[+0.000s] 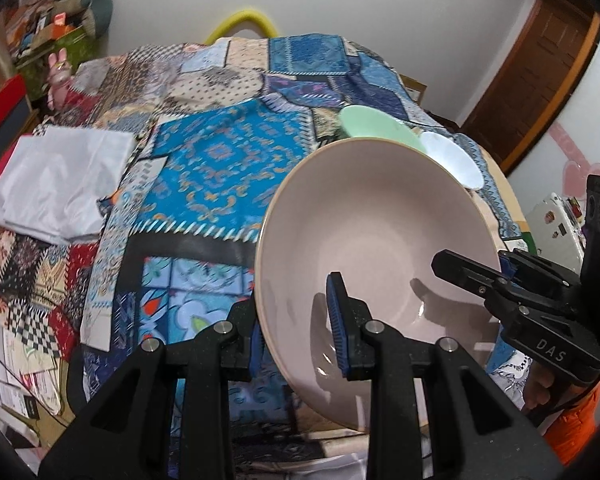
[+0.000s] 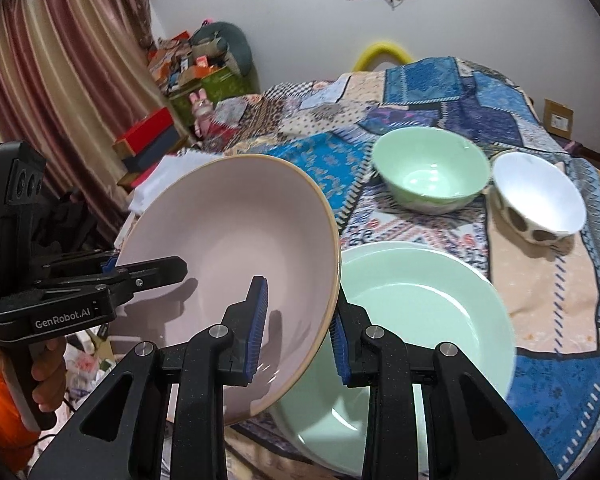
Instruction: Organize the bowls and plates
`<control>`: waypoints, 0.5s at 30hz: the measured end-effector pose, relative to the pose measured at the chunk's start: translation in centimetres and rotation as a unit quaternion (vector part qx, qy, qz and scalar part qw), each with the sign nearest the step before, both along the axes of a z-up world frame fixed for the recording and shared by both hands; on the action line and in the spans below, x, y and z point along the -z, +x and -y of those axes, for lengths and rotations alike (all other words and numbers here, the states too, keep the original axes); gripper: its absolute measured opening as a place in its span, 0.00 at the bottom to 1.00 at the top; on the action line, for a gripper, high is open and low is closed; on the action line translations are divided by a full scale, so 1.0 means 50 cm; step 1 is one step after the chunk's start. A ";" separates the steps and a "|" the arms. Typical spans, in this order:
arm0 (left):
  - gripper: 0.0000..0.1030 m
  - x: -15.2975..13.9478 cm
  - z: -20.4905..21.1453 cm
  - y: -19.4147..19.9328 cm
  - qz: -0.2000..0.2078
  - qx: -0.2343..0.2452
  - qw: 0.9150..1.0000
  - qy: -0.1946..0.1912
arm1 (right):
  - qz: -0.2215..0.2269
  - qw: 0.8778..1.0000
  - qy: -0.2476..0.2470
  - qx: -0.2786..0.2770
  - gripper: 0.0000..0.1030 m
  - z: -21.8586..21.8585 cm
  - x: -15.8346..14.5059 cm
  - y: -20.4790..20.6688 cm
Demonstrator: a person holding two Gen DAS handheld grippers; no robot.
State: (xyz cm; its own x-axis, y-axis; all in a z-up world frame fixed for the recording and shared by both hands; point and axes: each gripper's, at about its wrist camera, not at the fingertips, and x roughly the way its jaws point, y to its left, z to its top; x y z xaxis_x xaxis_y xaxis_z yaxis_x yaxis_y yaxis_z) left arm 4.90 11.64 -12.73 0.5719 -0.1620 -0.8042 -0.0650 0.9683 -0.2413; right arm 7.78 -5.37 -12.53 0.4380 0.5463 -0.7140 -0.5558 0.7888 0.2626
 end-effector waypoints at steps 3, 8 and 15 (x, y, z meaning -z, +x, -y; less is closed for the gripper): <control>0.27 0.016 -0.026 -0.005 -0.006 -0.011 1.000 -0.006 | -0.007 1.000 -0.009 -0.011 0.26 -0.027 0.012 0.000; 0.27 0.042 -0.066 -0.004 -0.017 -0.024 1.000 -0.011 | -0.020 0.999 -0.021 -0.024 0.26 -0.063 0.034 0.002; 0.27 0.076 -0.109 0.002 -0.031 -0.037 0.999 -0.012 | -0.043 0.998 -0.030 -0.038 0.26 -0.109 0.066 0.017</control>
State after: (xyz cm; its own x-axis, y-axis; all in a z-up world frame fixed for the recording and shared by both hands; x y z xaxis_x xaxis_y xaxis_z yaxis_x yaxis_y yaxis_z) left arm 4.99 17.07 -16.52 0.5318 -0.1413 -0.8350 -0.1518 0.9541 -0.2582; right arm 8.64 0.08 -15.80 0.3334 0.5297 -0.7799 -0.5915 0.7617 0.2646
